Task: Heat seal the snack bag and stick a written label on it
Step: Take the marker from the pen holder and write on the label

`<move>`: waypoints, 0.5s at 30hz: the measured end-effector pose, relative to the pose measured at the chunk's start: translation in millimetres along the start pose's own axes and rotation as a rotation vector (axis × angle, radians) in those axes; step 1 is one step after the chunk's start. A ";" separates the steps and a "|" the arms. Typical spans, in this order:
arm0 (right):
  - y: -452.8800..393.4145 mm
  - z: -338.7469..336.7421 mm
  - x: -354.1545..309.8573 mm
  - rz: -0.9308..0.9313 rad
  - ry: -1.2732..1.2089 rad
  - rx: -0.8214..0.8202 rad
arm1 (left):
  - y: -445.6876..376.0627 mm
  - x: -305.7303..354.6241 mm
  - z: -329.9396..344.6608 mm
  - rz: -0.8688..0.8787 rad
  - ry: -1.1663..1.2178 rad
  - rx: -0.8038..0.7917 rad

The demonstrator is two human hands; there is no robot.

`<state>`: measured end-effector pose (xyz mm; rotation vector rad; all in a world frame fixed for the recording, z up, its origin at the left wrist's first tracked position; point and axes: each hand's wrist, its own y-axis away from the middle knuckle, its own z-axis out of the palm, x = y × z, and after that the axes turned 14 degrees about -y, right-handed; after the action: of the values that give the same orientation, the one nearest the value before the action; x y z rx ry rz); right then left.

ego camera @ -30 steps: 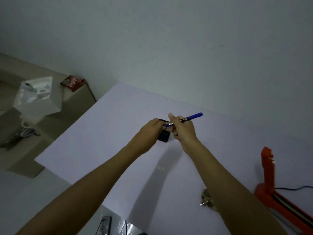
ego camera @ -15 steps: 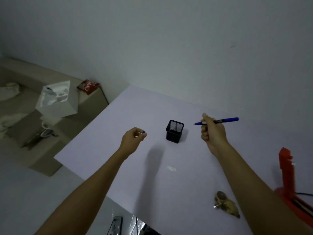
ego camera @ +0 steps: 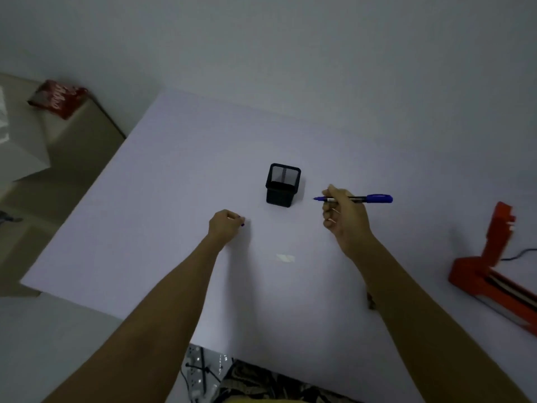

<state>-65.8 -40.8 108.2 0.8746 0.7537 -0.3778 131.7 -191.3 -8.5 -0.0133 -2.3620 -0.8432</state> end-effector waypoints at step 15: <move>12.7 -73.2 129.0 -0.411 1.054 -0.199 | -5.4 -7.7 15.0 0.157 -0.233 0.171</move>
<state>-1.8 25.4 -8.8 0.6895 1.9287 -0.1693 128.4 -185.6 -25.0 -0.2351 -2.6031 -0.5898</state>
